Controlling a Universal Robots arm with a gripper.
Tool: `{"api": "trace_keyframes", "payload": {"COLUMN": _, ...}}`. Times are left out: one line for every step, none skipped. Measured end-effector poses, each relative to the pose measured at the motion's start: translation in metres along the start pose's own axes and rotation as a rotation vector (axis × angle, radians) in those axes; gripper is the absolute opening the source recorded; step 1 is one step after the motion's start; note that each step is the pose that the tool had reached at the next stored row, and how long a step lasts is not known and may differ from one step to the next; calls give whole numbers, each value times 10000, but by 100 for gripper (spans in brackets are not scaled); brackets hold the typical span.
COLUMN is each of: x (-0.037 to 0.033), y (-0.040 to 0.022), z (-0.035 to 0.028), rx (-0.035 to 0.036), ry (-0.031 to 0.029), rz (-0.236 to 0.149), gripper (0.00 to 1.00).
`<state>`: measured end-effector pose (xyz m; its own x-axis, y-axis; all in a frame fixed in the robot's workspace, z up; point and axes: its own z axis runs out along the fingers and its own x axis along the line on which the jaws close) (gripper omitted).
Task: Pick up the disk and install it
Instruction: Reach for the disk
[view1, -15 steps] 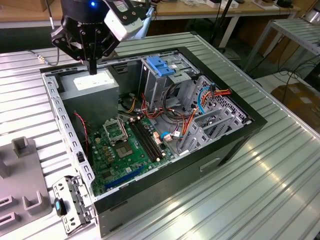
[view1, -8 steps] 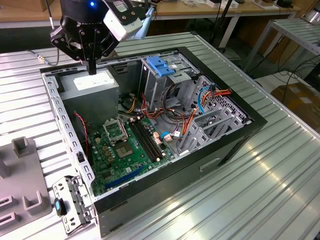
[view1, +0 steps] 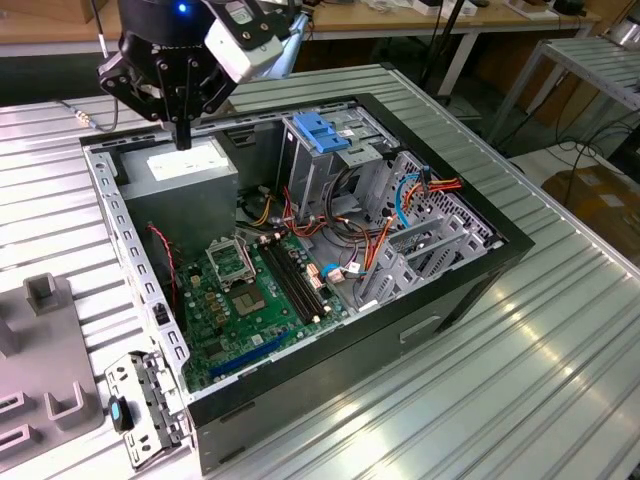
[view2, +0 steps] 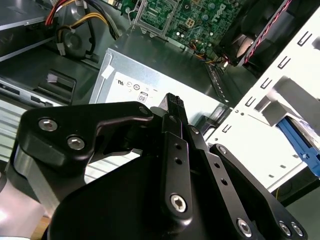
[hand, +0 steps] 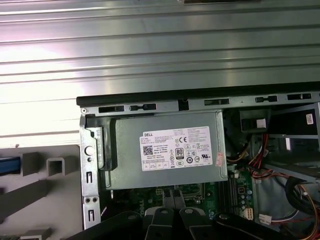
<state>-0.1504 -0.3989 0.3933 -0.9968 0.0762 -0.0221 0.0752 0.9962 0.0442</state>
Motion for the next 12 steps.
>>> {"api": "trace_keyframes", "payload": {"x": 2, "y": 0, "z": 0, "rx": 0, "ry": 0, "rz": 0, "gripper": 11}}
{"api": "trace_keyframes", "payload": {"x": 4, "y": 0, "z": 0, "rx": 0, "ry": 0, "rz": 0, "gripper": 11}}
{"api": "trace_keyframes", "payload": {"x": 6, "y": -1, "z": 0, "rx": 0, "ry": 0, "rz": 1, "gripper": 11}}
{"api": "trace_keyframes", "payload": {"x": 8, "y": -1, "z": 0, "rx": 0, "ry": 0, "rz": 0, "gripper": 11}}
{"api": "trace_keyframes", "payload": {"x": 10, "y": -1, "z": 0, "rx": -1, "ry": 0, "rz": 0, "gripper": 11}}
{"api": "trace_keyframes", "payload": {"x": 15, "y": -1, "z": 0, "rx": 0, "ry": 0, "rz": 0, "gripper": 11}}
{"api": "trace_keyframes", "payload": {"x": 18, "y": -1, "z": 0, "rx": 0, "ry": 0, "rz": 0, "gripper": 11}}
{"api": "trace_keyframes", "payload": {"x": 20, "y": -2, "z": -1, "rx": 0, "ry": 0, "rz": 0, "gripper": 11}}
{"api": "trace_keyframes", "payload": {"x": 23, "y": -2, "z": 0, "rx": 0, "ry": 0, "rz": 0, "gripper": 11}}
{"api": "trace_keyframes", "payload": {"x": 25, "y": -2, "z": 0, "rx": 0, "ry": 0, "rz": 0, "gripper": 11}}
{"api": "trace_keyframes", "payload": {"x": 27, "y": -2, "z": -1, "rx": 0, "ry": 0, "rz": 0, "gripper": 11}}
{"api": "trace_keyframes", "payload": {"x": 29, "y": -2, "z": -1, "rx": 0, "ry": 0, "rz": 0, "gripper": 11}}
